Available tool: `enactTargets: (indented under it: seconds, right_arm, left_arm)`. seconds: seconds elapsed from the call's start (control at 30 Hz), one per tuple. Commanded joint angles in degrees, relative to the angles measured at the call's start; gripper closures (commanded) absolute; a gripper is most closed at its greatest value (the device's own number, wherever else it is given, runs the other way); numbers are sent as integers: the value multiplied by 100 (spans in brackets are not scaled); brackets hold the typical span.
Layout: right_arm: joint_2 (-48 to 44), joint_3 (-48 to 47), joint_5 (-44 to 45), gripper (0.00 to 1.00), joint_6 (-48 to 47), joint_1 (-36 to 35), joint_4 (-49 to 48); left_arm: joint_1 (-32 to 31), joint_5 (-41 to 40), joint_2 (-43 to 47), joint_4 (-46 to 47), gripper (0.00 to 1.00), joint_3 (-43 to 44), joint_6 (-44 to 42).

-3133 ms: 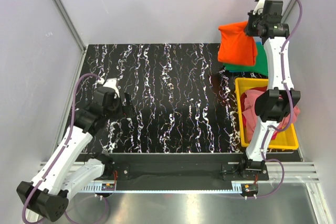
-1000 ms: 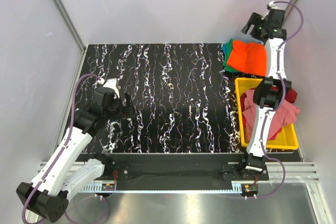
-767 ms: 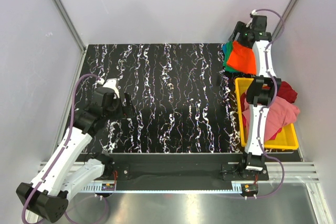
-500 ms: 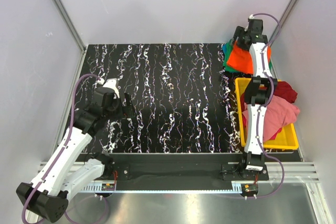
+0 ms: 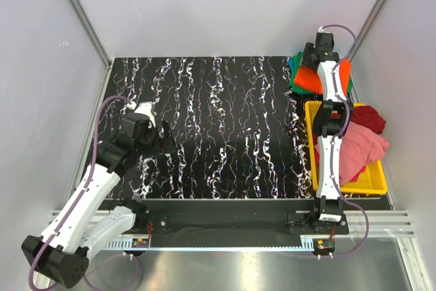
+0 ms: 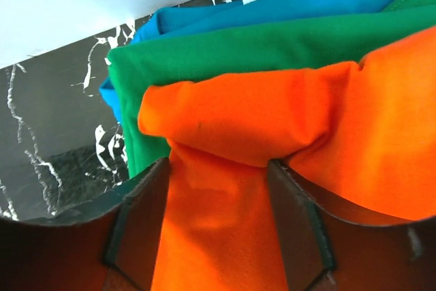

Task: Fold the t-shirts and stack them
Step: Neatly place the folded tshirt to the corner

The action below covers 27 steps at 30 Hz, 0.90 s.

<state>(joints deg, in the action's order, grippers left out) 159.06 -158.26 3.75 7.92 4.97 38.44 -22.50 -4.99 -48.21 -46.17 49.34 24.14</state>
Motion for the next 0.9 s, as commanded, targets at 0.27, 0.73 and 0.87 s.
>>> enactTargets:
  seconds: [0.27,0.73,0.87]
  right_arm:
    - [11,-224,100,73,78,-137,-741]
    - [-1210,84,-287,2,-142,-269,-1181]
    - [-2061,478,-637,2,270,-269,-1180]
  left_arm:
    - [18,-10,-5,267,4,-30,-85]
    - [53,16,74,284,4,-30,-85]
    - [70,7,144,284,4,-21,-94]
